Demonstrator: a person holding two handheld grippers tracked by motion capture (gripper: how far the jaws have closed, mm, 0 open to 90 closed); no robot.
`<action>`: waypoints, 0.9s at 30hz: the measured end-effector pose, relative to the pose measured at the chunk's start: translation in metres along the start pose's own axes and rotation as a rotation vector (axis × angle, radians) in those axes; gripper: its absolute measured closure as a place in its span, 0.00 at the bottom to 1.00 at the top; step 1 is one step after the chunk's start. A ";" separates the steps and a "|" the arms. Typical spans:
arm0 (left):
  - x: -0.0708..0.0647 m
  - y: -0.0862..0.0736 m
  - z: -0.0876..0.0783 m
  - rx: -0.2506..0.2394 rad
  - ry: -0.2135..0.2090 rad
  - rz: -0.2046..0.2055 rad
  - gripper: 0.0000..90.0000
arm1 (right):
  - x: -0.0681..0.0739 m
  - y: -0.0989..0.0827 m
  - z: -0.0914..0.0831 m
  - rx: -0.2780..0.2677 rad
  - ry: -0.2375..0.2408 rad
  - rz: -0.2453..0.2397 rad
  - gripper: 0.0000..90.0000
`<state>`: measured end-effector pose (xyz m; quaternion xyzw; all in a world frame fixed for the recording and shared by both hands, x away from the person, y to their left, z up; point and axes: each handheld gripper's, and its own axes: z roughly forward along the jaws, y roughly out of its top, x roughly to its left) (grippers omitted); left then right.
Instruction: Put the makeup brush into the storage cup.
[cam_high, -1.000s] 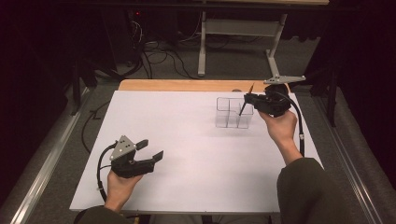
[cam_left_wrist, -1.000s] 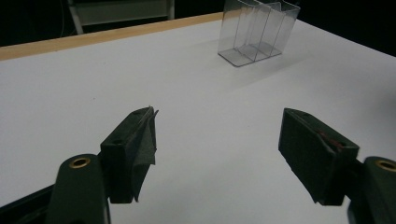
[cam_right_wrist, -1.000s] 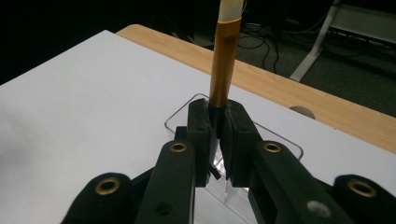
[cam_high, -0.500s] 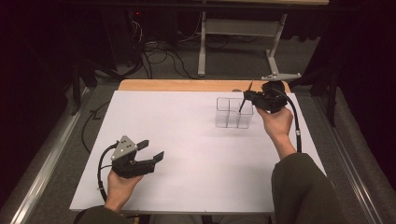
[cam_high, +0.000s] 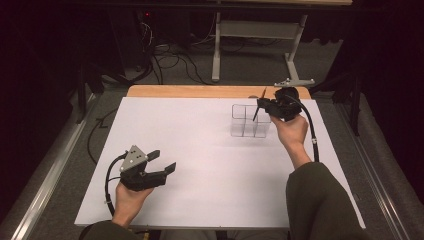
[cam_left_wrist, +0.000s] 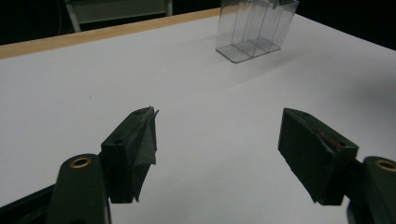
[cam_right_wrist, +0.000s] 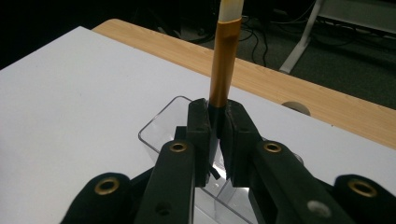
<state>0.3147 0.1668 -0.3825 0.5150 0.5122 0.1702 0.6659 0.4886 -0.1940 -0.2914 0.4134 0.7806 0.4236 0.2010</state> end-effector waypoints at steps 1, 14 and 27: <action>0.000 0.000 0.000 -0.002 0.000 -0.003 0.31 | 0.000 0.000 0.001 0.003 -0.001 -0.004 0.94; 0.000 -0.001 0.001 0.001 0.000 -0.001 0.31 | 0.000 -0.003 0.012 0.043 -0.005 -0.004 0.93; -0.001 -0.001 0.001 0.000 -0.001 -0.003 0.32 | 0.003 -0.005 0.020 0.061 0.000 -0.008 0.93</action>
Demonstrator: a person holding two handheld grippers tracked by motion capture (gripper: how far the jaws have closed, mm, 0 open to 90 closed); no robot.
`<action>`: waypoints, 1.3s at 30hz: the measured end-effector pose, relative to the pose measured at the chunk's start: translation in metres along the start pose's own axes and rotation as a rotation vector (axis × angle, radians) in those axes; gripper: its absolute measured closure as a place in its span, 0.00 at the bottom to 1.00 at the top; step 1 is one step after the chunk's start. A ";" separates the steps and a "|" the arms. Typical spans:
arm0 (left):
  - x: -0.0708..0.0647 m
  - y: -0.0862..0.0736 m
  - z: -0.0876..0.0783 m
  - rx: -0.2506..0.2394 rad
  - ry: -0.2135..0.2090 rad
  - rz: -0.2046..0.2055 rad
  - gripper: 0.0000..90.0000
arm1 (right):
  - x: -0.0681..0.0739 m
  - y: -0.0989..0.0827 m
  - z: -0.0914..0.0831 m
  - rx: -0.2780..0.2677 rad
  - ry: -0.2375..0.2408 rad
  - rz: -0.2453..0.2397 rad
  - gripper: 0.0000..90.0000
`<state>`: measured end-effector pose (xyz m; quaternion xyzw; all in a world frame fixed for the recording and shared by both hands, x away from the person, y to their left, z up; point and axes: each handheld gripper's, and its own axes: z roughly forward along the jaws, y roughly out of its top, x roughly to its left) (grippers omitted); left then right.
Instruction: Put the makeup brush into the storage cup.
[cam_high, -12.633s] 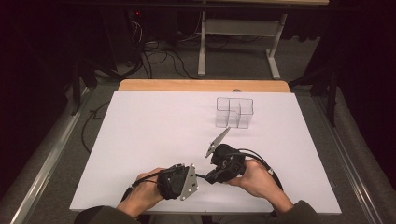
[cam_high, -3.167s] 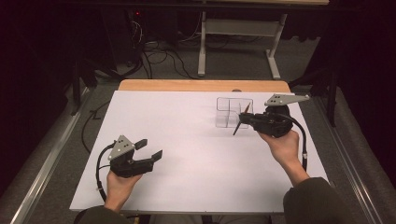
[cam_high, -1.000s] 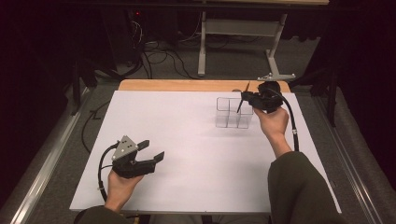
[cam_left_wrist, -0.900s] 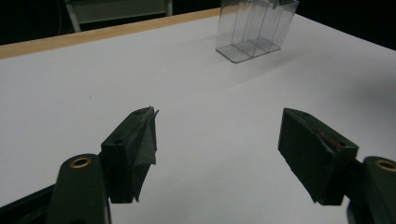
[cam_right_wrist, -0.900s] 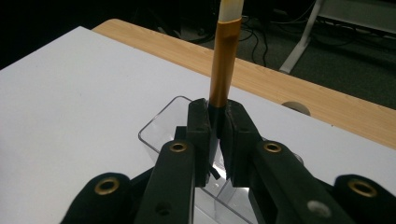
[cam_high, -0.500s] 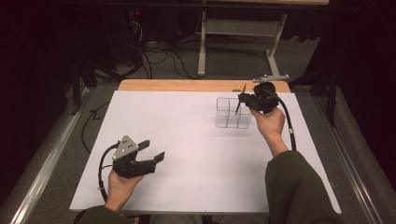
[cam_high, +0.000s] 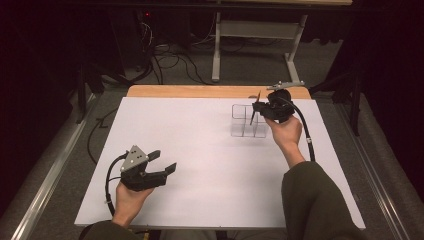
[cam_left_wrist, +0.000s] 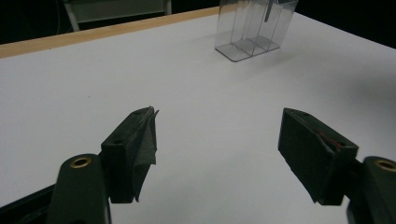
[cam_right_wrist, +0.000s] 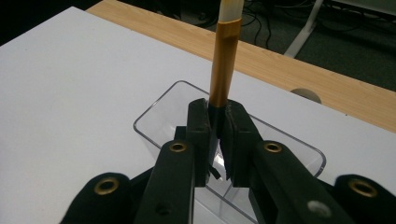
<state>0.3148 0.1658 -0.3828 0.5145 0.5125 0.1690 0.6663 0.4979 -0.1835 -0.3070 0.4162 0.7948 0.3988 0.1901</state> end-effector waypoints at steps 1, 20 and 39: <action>0.000 0.000 0.000 0.000 0.000 0.000 0.32 | 0.000 0.000 0.001 0.002 0.002 0.002 0.93; -0.001 0.001 -0.001 -0.006 -0.009 0.002 0.31 | 0.000 -0.004 0.013 0.043 0.007 0.011 0.93; -0.001 0.001 -0.002 -0.012 -0.010 0.006 0.30 | -0.007 -0.013 0.003 0.010 0.003 0.049 0.52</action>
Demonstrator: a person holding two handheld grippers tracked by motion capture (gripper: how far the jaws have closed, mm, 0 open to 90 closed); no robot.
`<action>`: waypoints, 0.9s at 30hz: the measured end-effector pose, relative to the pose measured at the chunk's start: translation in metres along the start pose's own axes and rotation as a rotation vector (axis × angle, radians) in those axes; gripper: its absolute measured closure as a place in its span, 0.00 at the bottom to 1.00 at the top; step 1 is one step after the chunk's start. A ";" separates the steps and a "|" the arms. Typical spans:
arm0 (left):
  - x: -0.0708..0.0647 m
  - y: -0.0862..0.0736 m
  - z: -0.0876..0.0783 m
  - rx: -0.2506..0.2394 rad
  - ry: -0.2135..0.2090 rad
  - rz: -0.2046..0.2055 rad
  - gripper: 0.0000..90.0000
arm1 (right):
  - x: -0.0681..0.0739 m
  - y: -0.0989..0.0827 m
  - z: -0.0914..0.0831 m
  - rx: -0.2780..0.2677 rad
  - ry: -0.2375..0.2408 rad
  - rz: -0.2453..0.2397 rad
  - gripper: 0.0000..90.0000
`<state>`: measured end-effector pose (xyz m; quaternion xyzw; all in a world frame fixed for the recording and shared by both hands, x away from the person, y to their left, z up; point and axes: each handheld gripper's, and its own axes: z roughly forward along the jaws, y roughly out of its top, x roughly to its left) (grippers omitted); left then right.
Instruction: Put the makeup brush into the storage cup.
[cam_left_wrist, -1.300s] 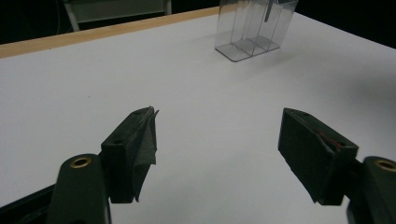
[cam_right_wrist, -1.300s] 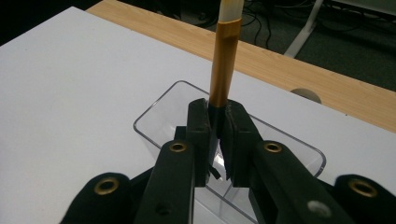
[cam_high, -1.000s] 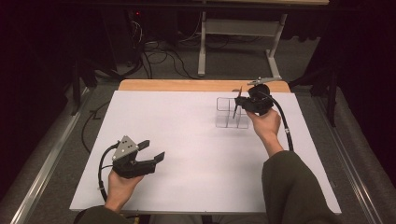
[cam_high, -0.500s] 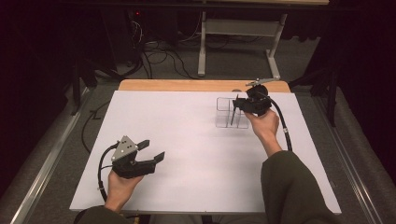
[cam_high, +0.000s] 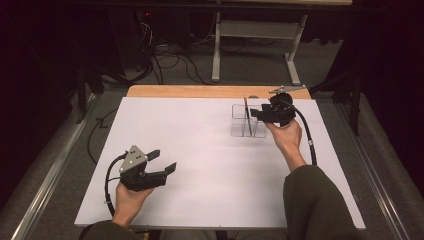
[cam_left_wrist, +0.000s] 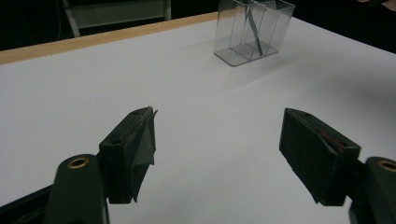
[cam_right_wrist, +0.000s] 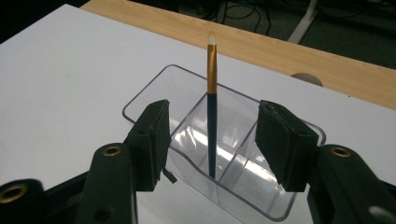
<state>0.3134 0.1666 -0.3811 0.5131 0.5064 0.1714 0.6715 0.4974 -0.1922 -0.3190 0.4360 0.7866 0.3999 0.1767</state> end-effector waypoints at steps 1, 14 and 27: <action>0.000 0.000 0.000 -0.001 0.000 0.000 0.30 | 0.000 0.000 -0.001 -0.004 0.002 -0.001 0.52; 0.000 0.000 0.000 0.000 0.000 -0.003 0.30 | 0.006 0.002 -0.010 -0.011 -0.005 -0.041 0.52; 0.000 0.000 0.000 0.000 0.001 -0.005 0.30 | 0.003 -0.001 -0.024 -0.027 -0.014 -0.050 0.52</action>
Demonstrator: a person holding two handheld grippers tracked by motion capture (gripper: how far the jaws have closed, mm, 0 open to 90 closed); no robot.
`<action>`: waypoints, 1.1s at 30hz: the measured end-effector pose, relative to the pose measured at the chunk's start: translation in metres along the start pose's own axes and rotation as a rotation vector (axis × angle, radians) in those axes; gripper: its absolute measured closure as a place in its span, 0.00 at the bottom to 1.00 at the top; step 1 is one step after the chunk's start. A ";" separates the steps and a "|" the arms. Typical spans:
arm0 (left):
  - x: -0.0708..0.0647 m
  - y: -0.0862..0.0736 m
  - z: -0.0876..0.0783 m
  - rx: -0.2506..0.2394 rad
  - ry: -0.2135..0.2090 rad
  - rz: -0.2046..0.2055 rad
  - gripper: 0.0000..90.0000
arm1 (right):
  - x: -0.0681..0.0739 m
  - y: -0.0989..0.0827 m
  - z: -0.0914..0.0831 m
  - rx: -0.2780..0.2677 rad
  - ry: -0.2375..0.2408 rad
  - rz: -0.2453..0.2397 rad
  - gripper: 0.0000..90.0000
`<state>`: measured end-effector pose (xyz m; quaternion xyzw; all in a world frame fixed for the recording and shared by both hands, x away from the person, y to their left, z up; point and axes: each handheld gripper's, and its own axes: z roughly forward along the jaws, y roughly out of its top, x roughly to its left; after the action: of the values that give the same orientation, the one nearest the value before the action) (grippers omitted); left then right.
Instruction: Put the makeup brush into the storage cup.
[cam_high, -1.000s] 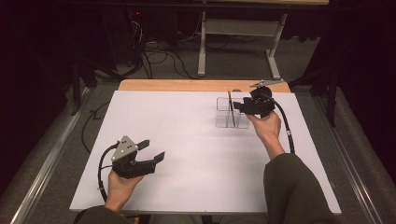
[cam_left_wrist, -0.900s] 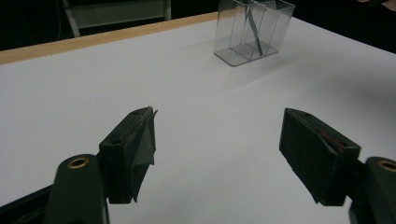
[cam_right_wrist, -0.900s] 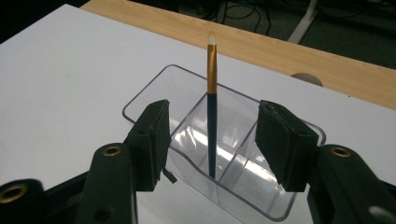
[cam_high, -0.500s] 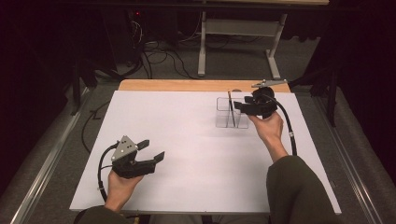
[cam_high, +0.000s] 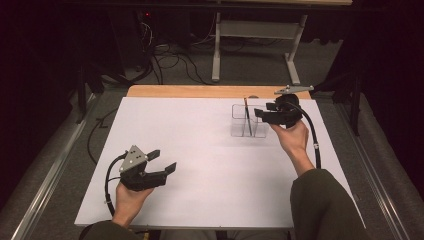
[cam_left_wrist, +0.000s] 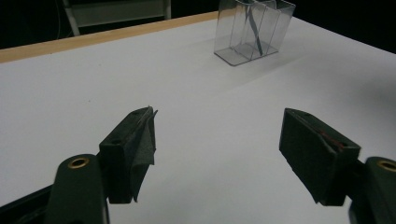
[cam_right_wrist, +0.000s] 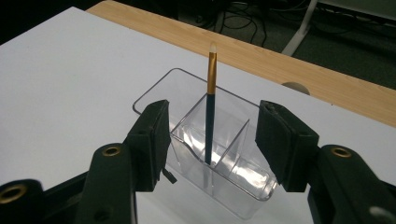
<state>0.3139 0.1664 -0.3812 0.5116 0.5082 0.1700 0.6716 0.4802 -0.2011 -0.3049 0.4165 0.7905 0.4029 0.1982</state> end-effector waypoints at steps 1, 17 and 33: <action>0.000 0.000 0.000 0.000 0.000 0.000 0.31 | 0.000 0.000 -0.001 0.001 -0.003 0.000 0.52; 0.000 0.000 0.000 0.001 0.004 0.000 0.31 | -0.003 -0.006 -0.013 -0.013 -0.004 -0.011 0.50; 0.000 -0.001 0.000 0.002 0.004 0.002 0.31 | -0.005 -0.015 -0.025 -0.013 0.005 -0.015 0.51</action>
<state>0.3136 0.1657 -0.3816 0.5123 0.5093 0.1712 0.6699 0.4588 -0.2218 -0.3022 0.4085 0.7914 0.4074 0.2019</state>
